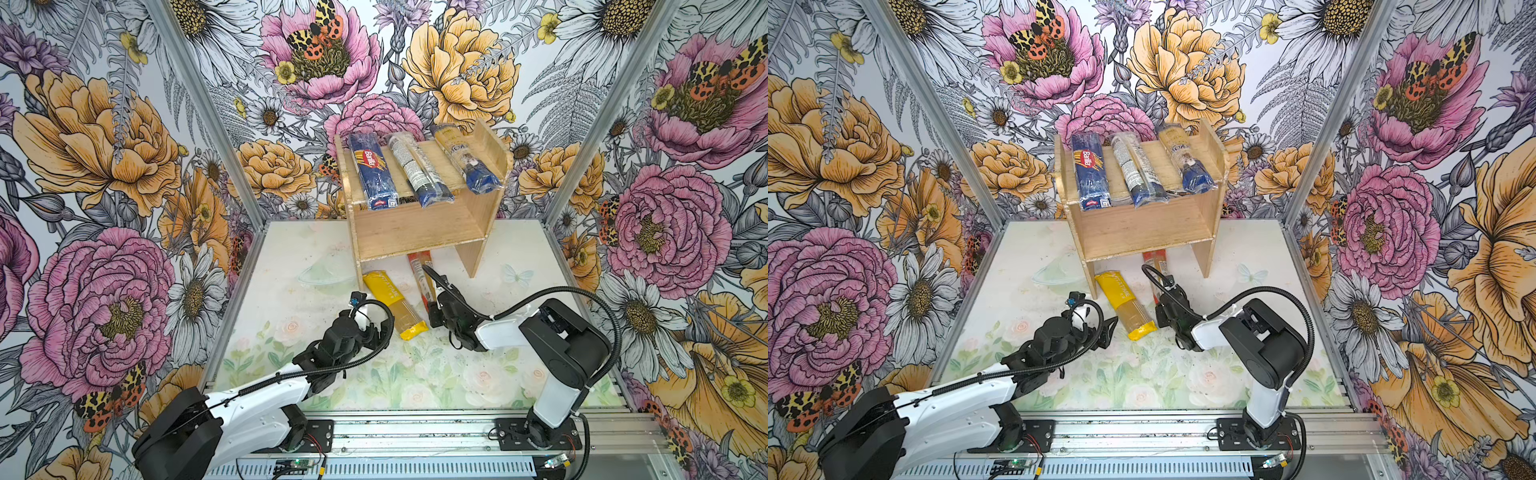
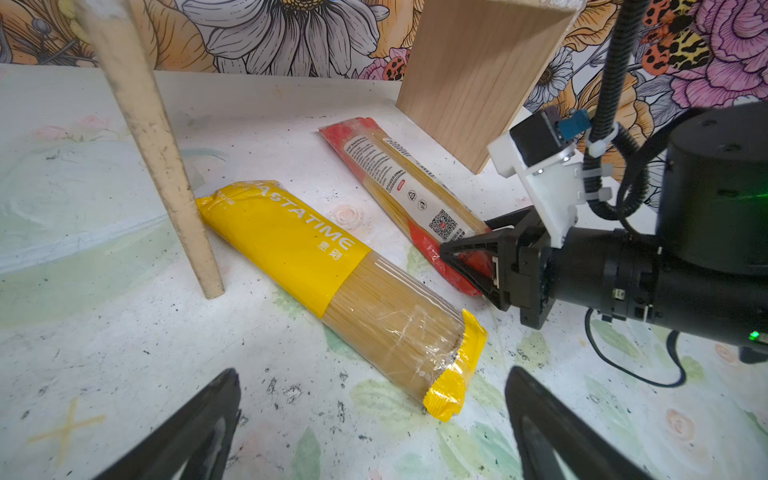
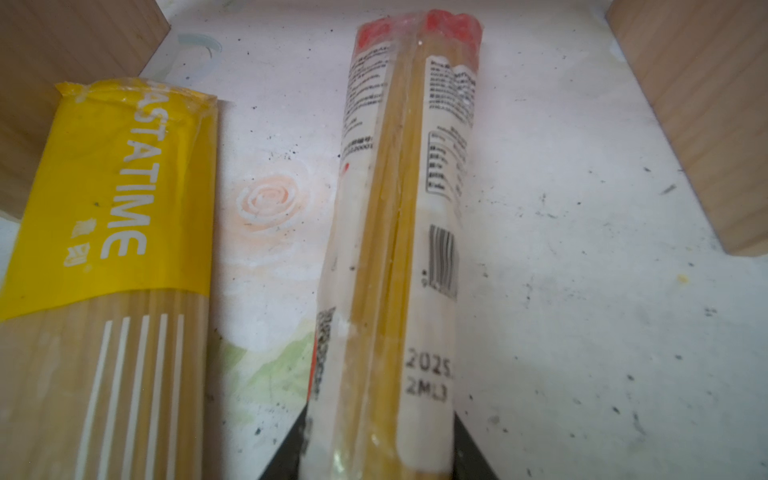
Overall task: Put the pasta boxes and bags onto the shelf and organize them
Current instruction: 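Lift the red-and-white bag by its end with the right gripper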
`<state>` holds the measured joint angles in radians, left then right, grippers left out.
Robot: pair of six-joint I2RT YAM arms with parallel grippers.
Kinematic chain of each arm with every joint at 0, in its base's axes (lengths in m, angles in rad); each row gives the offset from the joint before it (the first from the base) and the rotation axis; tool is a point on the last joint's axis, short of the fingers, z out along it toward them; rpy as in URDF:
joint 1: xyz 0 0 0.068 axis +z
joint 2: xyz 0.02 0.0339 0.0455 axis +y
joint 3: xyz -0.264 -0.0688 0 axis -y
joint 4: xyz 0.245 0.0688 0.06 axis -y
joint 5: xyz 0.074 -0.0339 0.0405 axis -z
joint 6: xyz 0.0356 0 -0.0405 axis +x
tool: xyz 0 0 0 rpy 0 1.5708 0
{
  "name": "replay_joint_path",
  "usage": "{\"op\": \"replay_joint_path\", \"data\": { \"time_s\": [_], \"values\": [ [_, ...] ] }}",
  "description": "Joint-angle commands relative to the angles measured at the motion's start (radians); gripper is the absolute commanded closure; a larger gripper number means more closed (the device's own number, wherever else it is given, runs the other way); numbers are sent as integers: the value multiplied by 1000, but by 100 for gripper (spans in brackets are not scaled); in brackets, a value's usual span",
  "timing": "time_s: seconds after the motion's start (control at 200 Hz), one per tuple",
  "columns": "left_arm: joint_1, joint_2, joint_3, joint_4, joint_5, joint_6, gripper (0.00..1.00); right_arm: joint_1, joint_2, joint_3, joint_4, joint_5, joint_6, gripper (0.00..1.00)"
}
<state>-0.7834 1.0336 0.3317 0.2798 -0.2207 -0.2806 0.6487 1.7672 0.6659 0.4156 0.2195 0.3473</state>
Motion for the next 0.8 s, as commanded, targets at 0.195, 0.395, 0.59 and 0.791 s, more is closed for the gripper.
{"op": "replay_joint_path", "data": {
  "time_s": [0.195,0.395,0.59,0.791],
  "values": [
    [-7,-18,-13,2,-19,6,1,11,-40,-55,-78,-45,-5,81],
    [-7,-14,-13,2,-19,6,1,6,-74,-70,-83,-58,2,95],
    [-7,-17,-13,0,-19,6,1,3,-116,-94,-89,-58,2,100],
    [-7,-18,-14,-1,-19,6,1,0,-168,-120,-112,-55,5,100]
  ]
}}
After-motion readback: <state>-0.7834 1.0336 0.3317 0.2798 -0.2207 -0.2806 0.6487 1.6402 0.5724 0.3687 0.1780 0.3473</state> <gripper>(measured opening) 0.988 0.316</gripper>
